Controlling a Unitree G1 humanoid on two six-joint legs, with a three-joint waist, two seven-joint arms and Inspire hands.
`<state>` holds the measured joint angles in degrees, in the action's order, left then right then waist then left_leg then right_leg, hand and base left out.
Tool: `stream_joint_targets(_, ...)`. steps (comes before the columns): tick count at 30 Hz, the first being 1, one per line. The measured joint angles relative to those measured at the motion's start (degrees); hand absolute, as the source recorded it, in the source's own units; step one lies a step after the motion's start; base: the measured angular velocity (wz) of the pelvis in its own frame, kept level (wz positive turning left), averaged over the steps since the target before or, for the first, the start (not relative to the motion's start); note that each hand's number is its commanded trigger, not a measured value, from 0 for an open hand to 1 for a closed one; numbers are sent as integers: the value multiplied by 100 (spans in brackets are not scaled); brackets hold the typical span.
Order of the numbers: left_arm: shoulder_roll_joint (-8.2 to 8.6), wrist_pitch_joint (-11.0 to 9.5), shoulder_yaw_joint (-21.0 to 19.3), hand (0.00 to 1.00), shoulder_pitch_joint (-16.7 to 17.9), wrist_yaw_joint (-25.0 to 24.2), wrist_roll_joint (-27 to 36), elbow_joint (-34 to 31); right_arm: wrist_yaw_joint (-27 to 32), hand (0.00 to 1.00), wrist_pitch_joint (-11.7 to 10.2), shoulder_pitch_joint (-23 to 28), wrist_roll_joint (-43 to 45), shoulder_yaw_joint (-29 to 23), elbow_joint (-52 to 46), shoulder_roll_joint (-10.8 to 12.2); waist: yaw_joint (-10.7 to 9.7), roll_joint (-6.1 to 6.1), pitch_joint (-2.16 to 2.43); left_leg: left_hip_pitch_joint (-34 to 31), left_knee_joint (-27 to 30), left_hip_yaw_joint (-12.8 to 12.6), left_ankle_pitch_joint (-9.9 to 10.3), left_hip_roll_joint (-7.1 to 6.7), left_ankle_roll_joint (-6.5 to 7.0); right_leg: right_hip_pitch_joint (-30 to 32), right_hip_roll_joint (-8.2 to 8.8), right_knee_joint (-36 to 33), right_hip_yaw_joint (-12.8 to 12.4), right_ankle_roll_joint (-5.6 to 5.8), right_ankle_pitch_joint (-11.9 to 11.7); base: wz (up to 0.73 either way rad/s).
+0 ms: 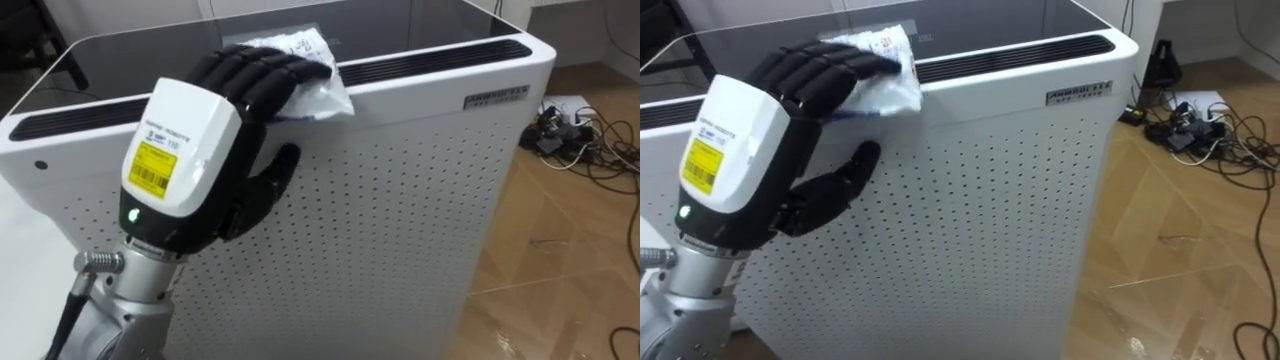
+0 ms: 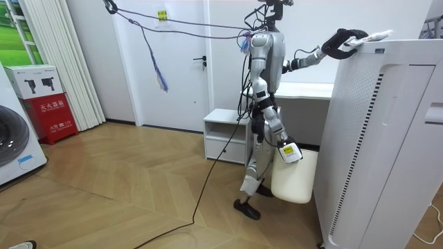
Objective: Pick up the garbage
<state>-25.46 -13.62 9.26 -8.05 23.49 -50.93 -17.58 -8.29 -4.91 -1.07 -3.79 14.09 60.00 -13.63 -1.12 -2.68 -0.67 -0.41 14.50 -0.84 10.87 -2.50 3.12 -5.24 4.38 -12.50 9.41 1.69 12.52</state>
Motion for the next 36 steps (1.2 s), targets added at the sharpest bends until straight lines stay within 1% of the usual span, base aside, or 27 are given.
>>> stream_joint_targets(4,10,196,-23,100,-258,8,5,0,-14,100,6,1,0,-2,0,-1,-16,-6,11,48,-26,-36,0,1,0,-33,1,14,-9,0,-1,-1)
stream_joint_targets(6,16,245,-21,100,-261,-4,9,0,-56,100,35,5,-5,-2,-1,-6,-15,-14,22,119,-82,-50,-1,2,-2,-89,0,69,-12,0,-11,-4)
stream_joint_targets(7,17,252,-21,100,-262,-20,9,-1,-67,100,78,3,-5,-2,-12,-14,-13,-19,50,130,-96,-52,-1,1,-2,-105,-1,85,-11,1,-16,0)
stream_joint_targets(12,51,259,-17,100,-264,-89,9,-1,-124,100,90,2,-3,-2,-20,-20,-10,-37,58,207,-137,-54,-1,0,-2,-177,-2,137,-3,1,-16,0)
stream_joint_targets(13,97,276,-17,100,-264,-115,9,8,-130,100,106,2,3,-2,-20,-23,-21,-50,62,217,-139,-52,-1,0,-2,-213,-3,174,10,3,-29,0)
stream_joint_targets(14,179,293,-16,100,-264,-134,13,26,-135,100,127,2,3,-3,-21,-27,-14,-55,60,216,-140,-52,-1,-1,-2,-226,-3,179,16,5,-33,0)
stream_joint_targets(16,232,331,-16,100,-264,-153,18,27,-147,100,128,2,3,-2,-36,-26,-7,-72,47,214,-141,-52,-2,-1,-2,-227,-3,178,19,6,-35,0)
stream_joint_targets(19,229,367,-16,100,-255,-163,65,25,-188,100,142,21,3,-2,-107,-70,-5,-102,27,209,-179,-47,-3,-2,-5,-208,-6,173,15,6,-38,0)
stream_joint_targets(23,259,355,-15,100,-249,-156,230,15,-176,100,140,38,10,0,-291,-104,2,-110,23,216,-176,-38,-17,-2,-12,-221,-9,175,18,6,-38,1)
stream_joint_targets(25,349,326,-9,100,-249,-164,977,-9,-106,100,115,40,36,43,-336,-116,-17,-99,16,191,-169,-21,-31,-10,-12,-204,-8,186,27,4,-39,4)
stream_joint_targets(26,385,325,-9,100,-249,-174,1156,-31,-97,100,114,44,36,42,-335,-116,-19,-95,14,179,-164,-14,-31,-11,-12,-198,-8,186,38,5,-39,4)
stream_joint_targets(28,598,298,-5,100,-248,-270,1810,-241,-44,100,113,48,13,42,-336,-111,-10,-68,16,84,-144,-2,-30,-9,-12,-110,-8,183,46,4,-39,3)
stream_joint_targets(29,665,268,-5,100,-248,-304,1970,-297,-38,100,112,48,4,41,-337,-104,-7,-64,20,63,-136,0,-30,-9,-12,-89,-8,181,53,4,-39,0)
stream_joint_targets(30,761,182,-2,100,-249,-389,2333,-422,-21,100,104,45,-27,46,-336,-78,9,-58,32,28,-132,-8,-30,-5,-12,-59,-8,177,52,4,-39,0)
stream_joint_targets(31,804,85,3,100,-249,-459,2702,-530,-8,100,78,46,-24,67,-335,-61,2,-22,34,11,-126,-16,-31,-3,-12,-36,-9,175,39,4,-39,-3)
stream_joint_targets(32,831,62,3,100,-249,-513,2888,-587,-4,100,74,50,-17,92,-335,-55,0,0,35,11,-122,-20,-31,-3,-12,-34,-9,176,31,4,-38,-4)
stream_joint_targets(33,886,57,3,100,-249,-610,3241,-718,-9,100,73,60,21,98,-334,-18,0,41,48,15,-117,-12,-31,-3,-12,-42,-8,179,31,5,-38,0)
stream_joint_targets(34,938,55,3,100,-249,-720,3596,-864,-6,100,67,68,30,97,-334,16,-10,83,45,35,-122,-2,-31,-8,-12,-69,-2,195,42,5,-38,0)
stream_joint_targets(36,1009,45,3,100,-249,-922,3965,-1090,-3,100,62,102,27,97,-331,42,-7,132,23,102,-140,1,-31,-12,-12,-130,8,199,83,5,-38,3)
